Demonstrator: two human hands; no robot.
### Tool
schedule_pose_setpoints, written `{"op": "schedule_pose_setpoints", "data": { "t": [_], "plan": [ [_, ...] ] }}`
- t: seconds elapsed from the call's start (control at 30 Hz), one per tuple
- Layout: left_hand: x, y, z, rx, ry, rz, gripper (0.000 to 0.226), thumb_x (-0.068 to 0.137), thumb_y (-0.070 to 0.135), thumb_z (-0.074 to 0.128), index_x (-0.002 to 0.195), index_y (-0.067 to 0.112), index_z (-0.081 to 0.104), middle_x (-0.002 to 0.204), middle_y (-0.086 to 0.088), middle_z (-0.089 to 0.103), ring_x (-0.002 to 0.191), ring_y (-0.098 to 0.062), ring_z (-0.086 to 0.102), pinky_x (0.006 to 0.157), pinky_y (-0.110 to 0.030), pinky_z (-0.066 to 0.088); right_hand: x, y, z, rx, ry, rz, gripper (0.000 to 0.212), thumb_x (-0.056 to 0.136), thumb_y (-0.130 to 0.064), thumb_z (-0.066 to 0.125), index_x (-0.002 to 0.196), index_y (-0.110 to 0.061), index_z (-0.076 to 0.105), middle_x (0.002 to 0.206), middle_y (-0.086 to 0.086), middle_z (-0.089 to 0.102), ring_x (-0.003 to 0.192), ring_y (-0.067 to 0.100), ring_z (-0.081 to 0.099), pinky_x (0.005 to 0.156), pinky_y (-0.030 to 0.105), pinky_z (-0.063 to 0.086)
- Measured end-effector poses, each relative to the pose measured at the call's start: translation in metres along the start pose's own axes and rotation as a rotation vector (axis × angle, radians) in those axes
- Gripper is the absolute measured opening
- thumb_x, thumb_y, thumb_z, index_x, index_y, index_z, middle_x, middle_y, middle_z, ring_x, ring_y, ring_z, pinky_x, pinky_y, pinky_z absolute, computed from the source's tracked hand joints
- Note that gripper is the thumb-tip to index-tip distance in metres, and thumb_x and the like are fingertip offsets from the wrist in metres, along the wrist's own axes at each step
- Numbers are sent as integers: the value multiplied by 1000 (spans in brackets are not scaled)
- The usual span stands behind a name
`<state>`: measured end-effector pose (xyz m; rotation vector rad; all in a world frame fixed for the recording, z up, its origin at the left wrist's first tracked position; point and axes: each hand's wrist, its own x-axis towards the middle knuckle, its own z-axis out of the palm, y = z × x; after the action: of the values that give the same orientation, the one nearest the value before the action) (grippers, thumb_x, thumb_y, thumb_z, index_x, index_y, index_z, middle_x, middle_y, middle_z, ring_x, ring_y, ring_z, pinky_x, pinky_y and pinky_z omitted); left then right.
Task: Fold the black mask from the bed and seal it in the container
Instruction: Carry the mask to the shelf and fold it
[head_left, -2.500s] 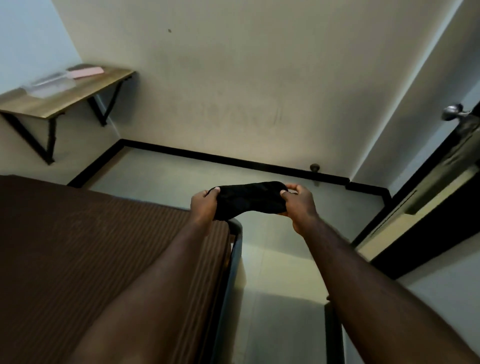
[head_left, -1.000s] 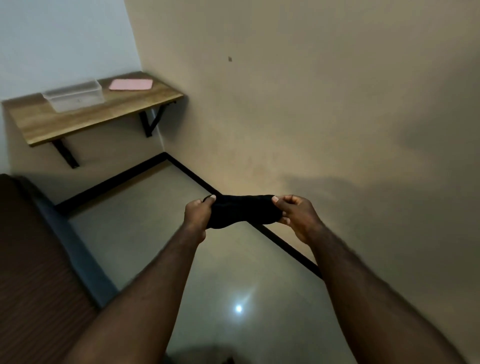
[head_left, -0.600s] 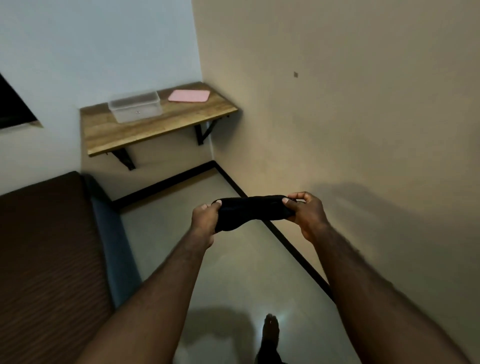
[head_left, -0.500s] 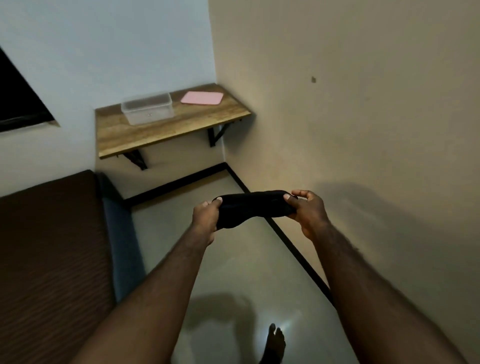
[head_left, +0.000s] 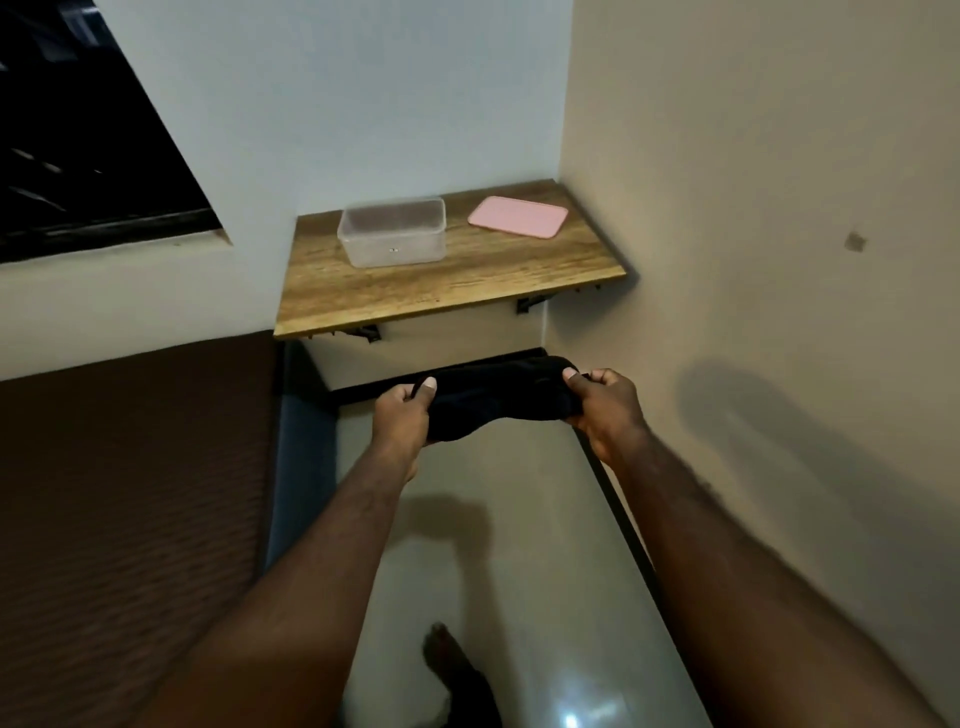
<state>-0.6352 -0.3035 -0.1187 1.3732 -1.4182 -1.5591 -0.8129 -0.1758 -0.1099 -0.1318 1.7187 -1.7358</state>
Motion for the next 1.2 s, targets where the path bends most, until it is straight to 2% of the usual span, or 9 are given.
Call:
{"op": "schedule_pose_setpoints", "data": {
  "t": [0.2,0.33,0.4,0.57,0.7,0.8,0.93,1.07,1.2],
  "plan": [
    [105,20,1,-41,36,-15,24,94,28,60,105,7,64,104,-17,68,97,-31,65,88,-49,56,75,-29,73,-70,-11,-35,28,96,-8,59,120,4,54,118,24,64,110,36,64,74,40,59],
    [170,40,-8,-66,12,-17,14,93,26,63,92,12,62,94,-7,67,84,-21,64,52,-26,51,122,-49,116,-61,-34,-41,21,96,-8,60,116,-2,60,115,20,66,109,34,65,79,42,59],
    [206,52,-16,-48,23,20,17,92,26,65,93,9,63,94,-6,66,86,-22,62,58,-25,48,147,-50,143,-64,-44,-41,21,96,-10,60,115,-3,61,115,19,67,108,32,65,85,46,58],
    [275,64,-28,-27,46,-8,17,90,26,67,96,10,64,102,-13,68,95,-30,65,85,-47,52,197,-41,193,-106,-49,-38,10,96,-10,61,101,-3,66,108,20,71,101,32,70,78,45,60],
    [324,62,-29,-23,60,-11,12,90,26,67,82,20,62,95,-8,69,89,-28,67,77,-41,54,245,-41,225,-155,-54,-33,6,94,-12,63,95,-8,68,104,19,73,95,31,72,78,46,61],
    [357,61,-23,-4,108,-32,10,92,24,65,90,15,63,101,-12,68,85,-23,65,73,-34,52,280,-39,250,-186,-55,-23,12,93,-11,64,103,-6,67,105,19,72,99,33,70,84,51,59],
    [396,66,-8,36,121,-42,25,93,16,62,110,-3,61,107,-21,66,97,-35,64,86,-47,53,328,-38,278,-243,-61,-36,10,92,-7,63,100,-9,69,106,16,72,102,33,69,91,54,55],
    [439,76,-7,120,101,-33,12,93,12,62,99,4,65,102,-20,69,93,-34,67,85,-49,56,372,-40,296,-364,-81,-51,9,90,-9,66,95,-5,72,97,13,74,95,27,70,91,46,56],
    [476,76,-11,186,119,-25,16,91,12,64,104,3,67,100,-17,70,94,-33,68,87,-50,55,405,-41,311,-445,-134,-81,9,88,-9,67,94,-4,71,92,12,74,91,27,71,87,44,57]
  ]
}}
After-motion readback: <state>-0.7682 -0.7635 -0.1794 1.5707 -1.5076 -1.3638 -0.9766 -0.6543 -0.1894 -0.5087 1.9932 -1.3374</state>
